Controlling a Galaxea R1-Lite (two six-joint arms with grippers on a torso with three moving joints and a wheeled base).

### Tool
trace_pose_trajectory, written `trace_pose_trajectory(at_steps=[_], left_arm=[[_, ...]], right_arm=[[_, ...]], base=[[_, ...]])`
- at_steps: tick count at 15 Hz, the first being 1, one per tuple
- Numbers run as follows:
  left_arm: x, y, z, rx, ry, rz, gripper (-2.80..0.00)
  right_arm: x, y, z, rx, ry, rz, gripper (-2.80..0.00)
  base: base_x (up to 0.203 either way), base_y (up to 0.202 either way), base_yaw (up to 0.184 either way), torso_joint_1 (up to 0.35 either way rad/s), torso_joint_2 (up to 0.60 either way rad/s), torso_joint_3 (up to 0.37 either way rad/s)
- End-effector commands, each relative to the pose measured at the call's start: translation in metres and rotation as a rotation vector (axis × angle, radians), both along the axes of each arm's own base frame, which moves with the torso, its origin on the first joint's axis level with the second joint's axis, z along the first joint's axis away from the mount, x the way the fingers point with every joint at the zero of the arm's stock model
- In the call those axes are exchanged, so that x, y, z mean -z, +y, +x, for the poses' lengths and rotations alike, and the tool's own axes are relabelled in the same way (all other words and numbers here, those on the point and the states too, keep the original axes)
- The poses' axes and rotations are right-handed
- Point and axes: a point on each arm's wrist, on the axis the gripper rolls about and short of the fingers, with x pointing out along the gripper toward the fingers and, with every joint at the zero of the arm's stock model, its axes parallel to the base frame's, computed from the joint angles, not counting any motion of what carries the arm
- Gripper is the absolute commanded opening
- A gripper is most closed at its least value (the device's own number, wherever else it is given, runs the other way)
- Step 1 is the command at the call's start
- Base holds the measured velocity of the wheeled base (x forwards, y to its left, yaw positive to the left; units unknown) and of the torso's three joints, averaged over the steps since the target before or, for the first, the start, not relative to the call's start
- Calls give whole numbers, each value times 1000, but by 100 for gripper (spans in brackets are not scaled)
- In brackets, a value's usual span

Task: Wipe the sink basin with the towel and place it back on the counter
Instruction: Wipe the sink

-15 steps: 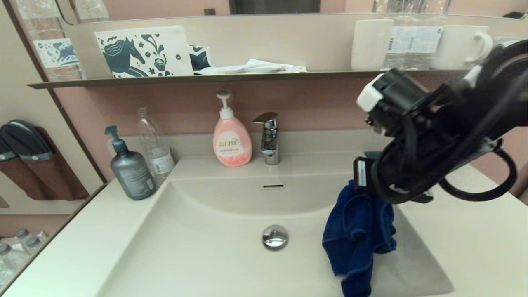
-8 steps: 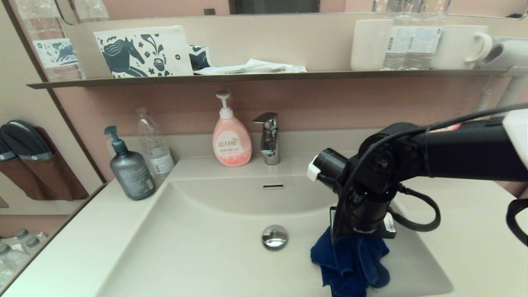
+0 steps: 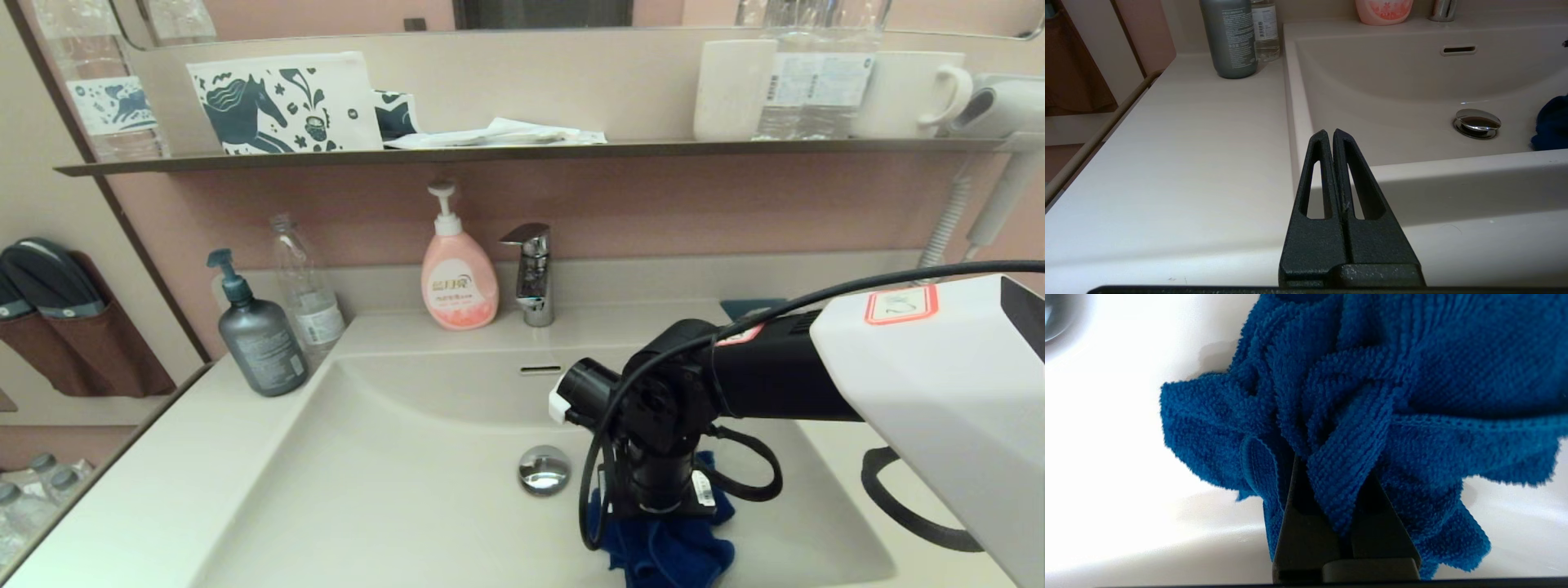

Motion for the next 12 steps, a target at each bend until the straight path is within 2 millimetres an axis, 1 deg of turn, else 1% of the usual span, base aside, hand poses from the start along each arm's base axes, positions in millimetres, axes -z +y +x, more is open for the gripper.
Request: trace_pose_trajectory(at_steps=[1,3,4,7,8,9,10,12], left_arm=[[0,0,0,0,0,0,-280],[0,0,0,0,0,0,-280],[0,0,0,0,0,0,-280],[0,0,0,0,0,0,-280],[0,0,0,0,0,0,-280],[0,0,0,0,0,0,-280],[0,0,0,0,1,0,-280],[0,0,0,0,1,0,-280]], right_arm=[[7,11,-4,-50,43,30,-280],[4,29,-2,-88,28,88,-280],[7,39,-3,-114,29,104,-280],[33,71,-6,-182,18,125,-280],[40,83,-10,-220,-1,147,-280],[44,93,-12,-258,-33,182,-280],[44,100,-13,-280,-58,225,-280],[39,112,-10,-312,-107,334,-280]], base=[[0,0,0,0,0,0],[0,0,0,0,0,0],[0,0,0,0,0,0],[0,0,0,0,0,0],[0,0,0,0,0,0],[0,0,0,0,0,0],[0,0,0,0,0,0],[0,0,0,0,0,0]])
